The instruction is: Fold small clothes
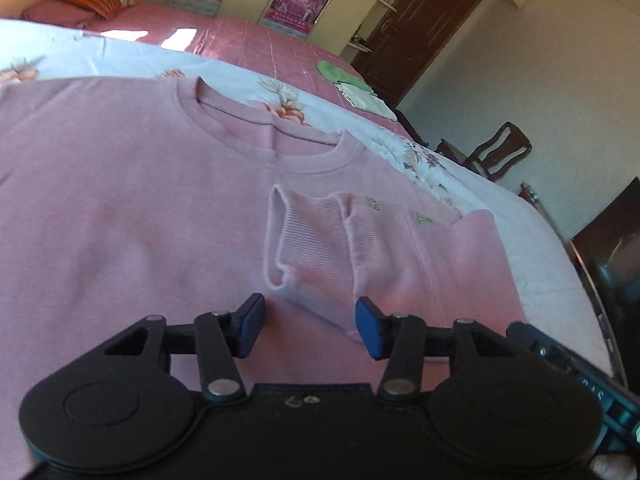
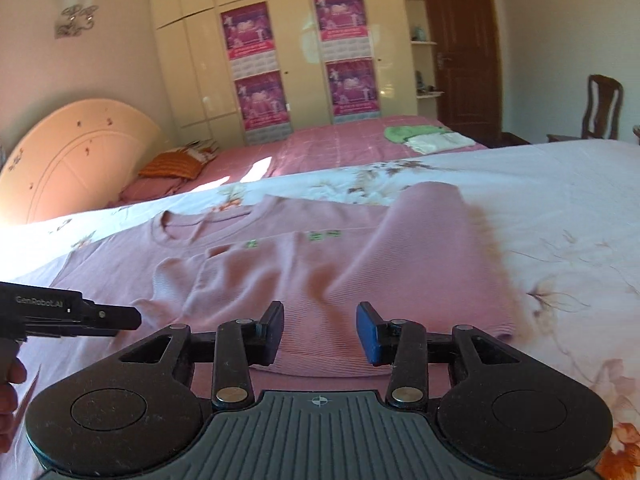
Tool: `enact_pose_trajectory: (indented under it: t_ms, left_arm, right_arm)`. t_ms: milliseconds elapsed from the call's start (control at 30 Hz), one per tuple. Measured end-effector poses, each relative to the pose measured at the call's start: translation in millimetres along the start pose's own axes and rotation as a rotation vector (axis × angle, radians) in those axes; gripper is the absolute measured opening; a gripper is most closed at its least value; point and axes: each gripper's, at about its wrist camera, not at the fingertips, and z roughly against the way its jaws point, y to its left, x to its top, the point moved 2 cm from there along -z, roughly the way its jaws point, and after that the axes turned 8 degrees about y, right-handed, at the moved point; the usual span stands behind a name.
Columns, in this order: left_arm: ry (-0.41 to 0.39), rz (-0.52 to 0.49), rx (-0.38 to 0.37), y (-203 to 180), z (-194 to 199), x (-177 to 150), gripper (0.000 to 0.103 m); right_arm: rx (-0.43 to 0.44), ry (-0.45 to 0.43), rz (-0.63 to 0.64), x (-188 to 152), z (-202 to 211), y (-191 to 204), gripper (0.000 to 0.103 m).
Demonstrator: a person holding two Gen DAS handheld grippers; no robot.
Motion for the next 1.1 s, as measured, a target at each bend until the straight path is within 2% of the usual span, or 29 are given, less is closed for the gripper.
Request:
enact_pose_trajectory:
  t_ms: [33, 67, 100, 133, 233, 300, 367, 467, 633, 767, 900, 1000, 1067, 1100]
  left_arm:
    - [-0.001, 0.014, -0.016, -1.7, -7.1, 2.9, 0.044]
    - [-0.006, 0.021, -0.032, -4.4, -13.3, 5.3, 0.022]
    - [-0.005, 0.019, -0.034, -5.8, -17.4, 8.1, 0.004]
    - [-0.015, 0.013, -0.026, -7.6, -18.2, 10.1, 0.006]
    - [-0.139, -0.064, -0.003, -19.9, 9.2, 18.6, 0.006]
    - [-0.195, -0.096, 0.025, -20.6, 29.0, 20.3, 0.006]
    - [-0.219, -0.109, 0.063, -11.0, 45.5, 20.2, 0.006]
    - [-0.207, -0.084, 0.114, 13.5, 49.6, 19.1, 0.006]
    - [-0.165, -0.051, 0.144, 37.5, 40.6, 12.2, 0.007]
    - [-0.160, -0.043, 0.166, 44.2, 35.9, 8.2, 0.026]
    - [-0.172, 0.015, 0.128, 58.7, 31.1, 12.7, 0.038]
    - [-0.174, 0.060, 0.088, 67.4, 22.3, 19.8, 0.032]
    - [-0.164, 0.049, 0.084, 67.3, 18.4, 25.8, 0.006]
    - [-0.190, 0.040, 0.095, 65.0, 22.0, 27.6, 0.006]
  right_arm:
    - [-0.008, 0.003, -0.025, 0.3, 4.4, -8.2, 0.041]
    - [-0.012, 0.006, -0.049, -0.2, 6.5, -14.7, 0.041]
    - [-0.016, 0.009, -0.085, 0.2, 11.8, -23.8, 0.041]
    - [-0.019, 0.012, -0.120, -0.3, 16.3, -32.0, 0.041]
    - [-0.012, 0.024, -0.227, 0.7, 20.6, -52.4, 0.041]
    - [0.038, 0.036, -0.297, 2.3, 21.4, -62.0, 0.041]
    - [0.106, 0.041, -0.357, 3.3, 21.4, -68.1, 0.041]
    - [0.183, 0.055, -0.428, -0.8, 18.3, -69.9, 0.041]
    - [0.301, 0.098, -0.602, -0.5, 1.5, -83.4, 0.041]
    - [0.341, 0.097, -0.720, 0.1, -3.6, -98.2, 0.041]
    - [0.360, 0.073, -0.811, -8.2, -2.5, -111.5, 0.041]
    - [0.358, 0.070, -0.846, -11.2, -5.1, -116.7, 0.041]
    - [0.330, 0.068, -0.814, -8.5, -2.8, -113.6, 0.039]
    - [0.300, 0.068, -0.779, -7.0, -2.5, -110.2, 0.030]
